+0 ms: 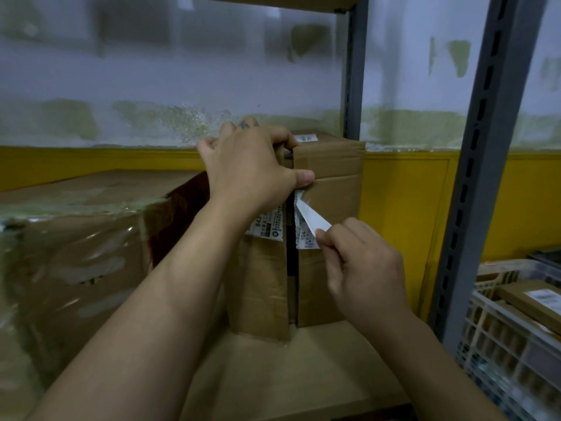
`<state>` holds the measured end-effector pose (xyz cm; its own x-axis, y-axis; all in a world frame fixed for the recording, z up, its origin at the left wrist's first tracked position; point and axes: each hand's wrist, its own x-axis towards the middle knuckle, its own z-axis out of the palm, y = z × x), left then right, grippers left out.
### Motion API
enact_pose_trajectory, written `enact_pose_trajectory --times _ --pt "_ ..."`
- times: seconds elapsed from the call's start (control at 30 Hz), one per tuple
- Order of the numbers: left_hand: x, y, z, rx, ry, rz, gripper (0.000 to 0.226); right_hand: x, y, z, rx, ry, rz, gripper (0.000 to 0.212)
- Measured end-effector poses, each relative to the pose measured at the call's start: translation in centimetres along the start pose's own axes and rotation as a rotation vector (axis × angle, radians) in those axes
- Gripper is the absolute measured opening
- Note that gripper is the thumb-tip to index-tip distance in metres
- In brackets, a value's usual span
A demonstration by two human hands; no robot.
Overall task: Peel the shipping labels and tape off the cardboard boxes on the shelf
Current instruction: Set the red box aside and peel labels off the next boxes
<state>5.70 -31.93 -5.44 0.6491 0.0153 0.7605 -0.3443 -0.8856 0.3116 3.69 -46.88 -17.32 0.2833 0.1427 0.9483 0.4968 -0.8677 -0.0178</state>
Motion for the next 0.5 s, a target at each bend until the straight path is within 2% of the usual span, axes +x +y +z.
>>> enact_pose_trajectory --times 0.13,0.27,0.5 --pt "0.0 0.0 0.1 -0.002 -0.001 0.003 0.044 -0.2 0.2 0.0 0.014 -0.018 0.0 0.006" --pt "-0.1 0.2 0.2 0.01 0.001 0.02 0.043 -0.5 0.6 0.0 0.037 0.07 0.022 0.008" --pt "0.1 0.5 0.7 0.036 0.011 0.036 0.033 -3.1 0.6 -1.5 0.026 0.257 0.2 0.043"
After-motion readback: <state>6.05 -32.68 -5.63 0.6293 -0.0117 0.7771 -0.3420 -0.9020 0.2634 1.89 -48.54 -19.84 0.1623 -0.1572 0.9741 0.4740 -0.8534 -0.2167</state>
